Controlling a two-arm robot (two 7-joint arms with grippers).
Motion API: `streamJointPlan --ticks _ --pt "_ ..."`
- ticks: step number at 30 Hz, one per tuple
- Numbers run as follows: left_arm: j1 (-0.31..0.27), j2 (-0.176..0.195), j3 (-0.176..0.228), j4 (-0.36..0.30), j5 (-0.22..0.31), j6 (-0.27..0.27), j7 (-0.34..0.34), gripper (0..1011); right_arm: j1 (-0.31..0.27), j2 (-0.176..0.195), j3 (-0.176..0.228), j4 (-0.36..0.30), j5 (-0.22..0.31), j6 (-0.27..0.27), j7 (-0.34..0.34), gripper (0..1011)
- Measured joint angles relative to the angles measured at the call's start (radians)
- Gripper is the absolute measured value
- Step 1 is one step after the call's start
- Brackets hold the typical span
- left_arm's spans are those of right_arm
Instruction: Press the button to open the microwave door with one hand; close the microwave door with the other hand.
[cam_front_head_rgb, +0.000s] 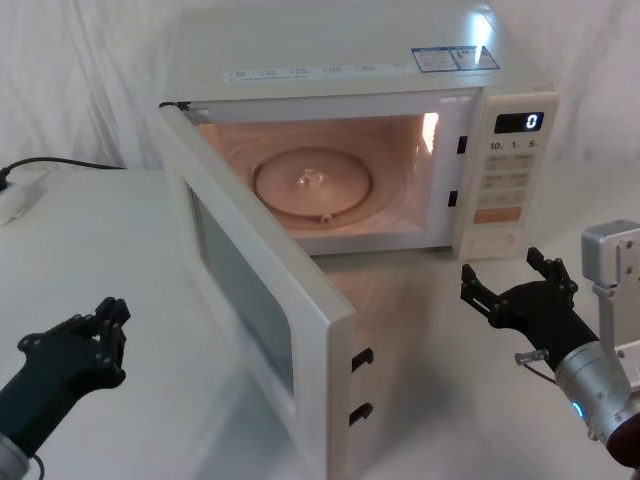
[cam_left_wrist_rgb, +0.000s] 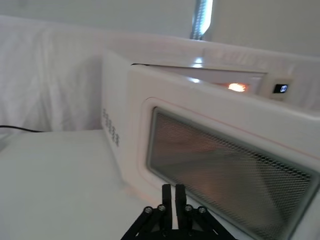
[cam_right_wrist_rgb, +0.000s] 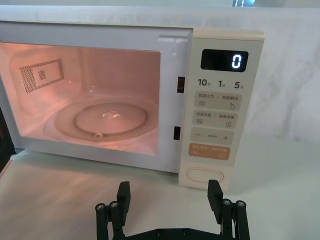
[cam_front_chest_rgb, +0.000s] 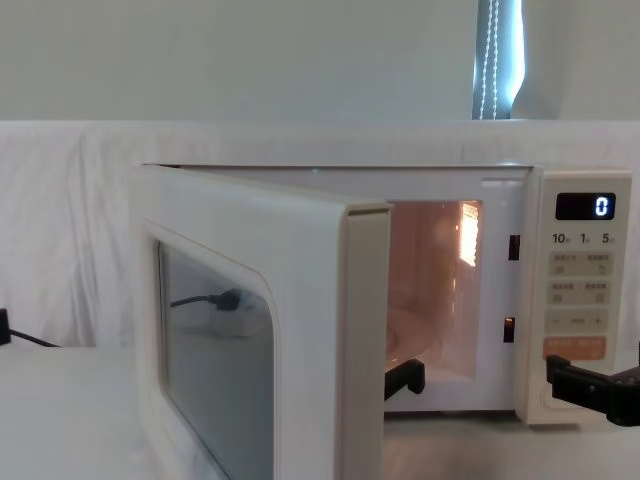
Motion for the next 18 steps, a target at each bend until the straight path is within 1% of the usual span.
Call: streamJointPlan --ticks 1,3,4,7,13,14,16,18 --pt "0.001 0.005 -0.003 -0.002 -0.012 0.001 -0.008 73 0.0 0.0 0.0 0.0 0.0 0.0 0.0 1002" --pt "0.003 0.023 -0.013 -0.005 -0.052 0.006 -0.042 25 0.0 0.0 0.0 0.0 0.0 0.0 0.0 1002" --pt "0.003 0.023 -0.013 -0.005 -0.052 0.006 -0.042 7 0.0 0.0 0.0 0.0 0.0 0.0 0.0 1002" --pt "0.0 0.049 -0.022 -0.005 -0.097 0.013 -0.08 0 0.0 0.0 0.0 0.0 0.0 0.0 0.0 1002" --pt "-0.021 0.085 -0.024 -0.004 -0.156 0.031 -0.133 0 0.0 0.0 0.0 0.0 0.0 0.0 0.0 1002" --pt "-0.031 0.094 -0.019 -0.001 -0.171 0.037 -0.145 0 0.0 0.0 0.0 0.0 0.0 0.0 0.0 1002" --pt "-0.043 0.104 -0.012 0.002 -0.181 0.043 -0.156 0 0.0 0.0 0.0 0.0 0.0 0.0 0.0 1002" --pt "-0.064 0.118 0.005 0.007 -0.189 0.053 -0.165 0 0.0 0.0 0.0 0.0 0.0 0.0 0.0 1002"
